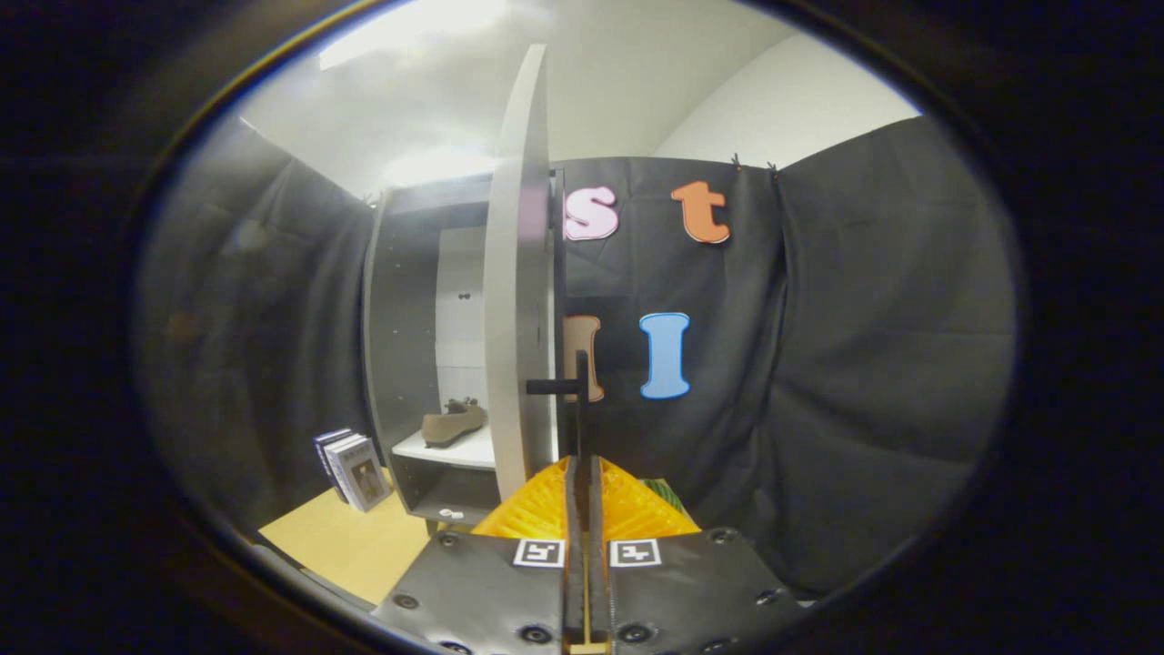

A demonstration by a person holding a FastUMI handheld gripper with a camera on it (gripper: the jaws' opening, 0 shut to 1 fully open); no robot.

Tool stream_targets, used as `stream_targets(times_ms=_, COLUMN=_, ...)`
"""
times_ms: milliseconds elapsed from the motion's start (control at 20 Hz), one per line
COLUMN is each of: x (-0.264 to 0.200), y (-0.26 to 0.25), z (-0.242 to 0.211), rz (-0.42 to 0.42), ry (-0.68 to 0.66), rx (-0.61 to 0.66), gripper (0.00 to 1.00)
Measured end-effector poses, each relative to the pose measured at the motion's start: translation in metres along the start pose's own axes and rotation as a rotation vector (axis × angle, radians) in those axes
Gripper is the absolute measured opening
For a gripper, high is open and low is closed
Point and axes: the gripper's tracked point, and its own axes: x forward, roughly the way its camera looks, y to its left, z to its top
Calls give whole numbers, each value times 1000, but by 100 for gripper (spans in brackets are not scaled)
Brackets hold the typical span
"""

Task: Open the shoe cabinet door, grab the shoes and put them into the shoe cabinet, then close the shoe cabinet door.

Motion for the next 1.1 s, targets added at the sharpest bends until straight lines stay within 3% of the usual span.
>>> stream_targets(times_ms=300, x=-20, y=40, z=-1, rz=-35, ry=-16, rx=-16, gripper=2)
stream_targets(times_ms=650, x=-5, y=132, z=-30, rz=-40, ry=33, rx=-16, gripper=3)
stream_targets(times_ms=1050, x=29, y=211, z=-96, rz=-45, ry=138, rx=66, gripper=13)
stream_targets(times_ms=1100, x=31, y=218, z=-111, rz=-46, ry=166, rx=65, gripper=19)
